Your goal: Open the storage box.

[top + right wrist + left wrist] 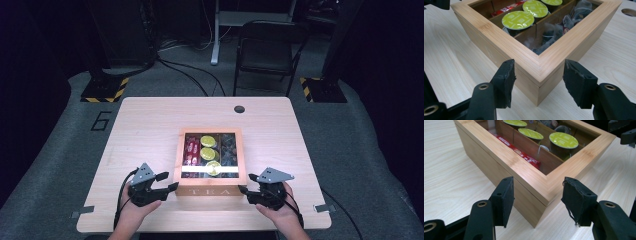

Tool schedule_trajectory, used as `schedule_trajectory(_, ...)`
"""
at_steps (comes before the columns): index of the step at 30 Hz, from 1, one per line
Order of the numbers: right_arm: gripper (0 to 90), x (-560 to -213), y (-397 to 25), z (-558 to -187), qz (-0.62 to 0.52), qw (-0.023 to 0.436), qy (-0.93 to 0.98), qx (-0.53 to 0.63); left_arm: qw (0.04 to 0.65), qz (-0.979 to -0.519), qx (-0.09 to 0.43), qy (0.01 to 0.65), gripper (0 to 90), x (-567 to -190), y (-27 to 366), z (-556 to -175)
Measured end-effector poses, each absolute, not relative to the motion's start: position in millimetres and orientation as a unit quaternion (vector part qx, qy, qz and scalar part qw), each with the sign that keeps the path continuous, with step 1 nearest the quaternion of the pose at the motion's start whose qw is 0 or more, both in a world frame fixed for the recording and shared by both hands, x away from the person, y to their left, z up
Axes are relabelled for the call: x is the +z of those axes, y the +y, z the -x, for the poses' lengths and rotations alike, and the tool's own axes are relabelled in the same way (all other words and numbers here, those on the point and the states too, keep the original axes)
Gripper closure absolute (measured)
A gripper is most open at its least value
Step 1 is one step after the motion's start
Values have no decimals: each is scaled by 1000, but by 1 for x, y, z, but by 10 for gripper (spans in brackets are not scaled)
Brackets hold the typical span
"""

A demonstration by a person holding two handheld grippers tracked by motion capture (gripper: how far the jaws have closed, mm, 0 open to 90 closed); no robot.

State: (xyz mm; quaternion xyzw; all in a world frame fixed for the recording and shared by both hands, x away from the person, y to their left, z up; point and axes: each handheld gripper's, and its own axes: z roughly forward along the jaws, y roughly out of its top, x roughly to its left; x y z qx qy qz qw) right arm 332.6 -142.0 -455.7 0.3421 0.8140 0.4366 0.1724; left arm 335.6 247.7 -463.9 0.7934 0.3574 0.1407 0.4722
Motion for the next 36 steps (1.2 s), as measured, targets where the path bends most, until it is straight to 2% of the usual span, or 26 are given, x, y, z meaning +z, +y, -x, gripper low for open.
schedule_trajectory(15,448,-467,-137,-341,-330,162,836,406,434,-821,145,342,425,-475,234,-335)
schedule_trajectory(36,463,-471,-136,-344,-329,156,841,401,420,-824,168,342,433,-477,228,-335)
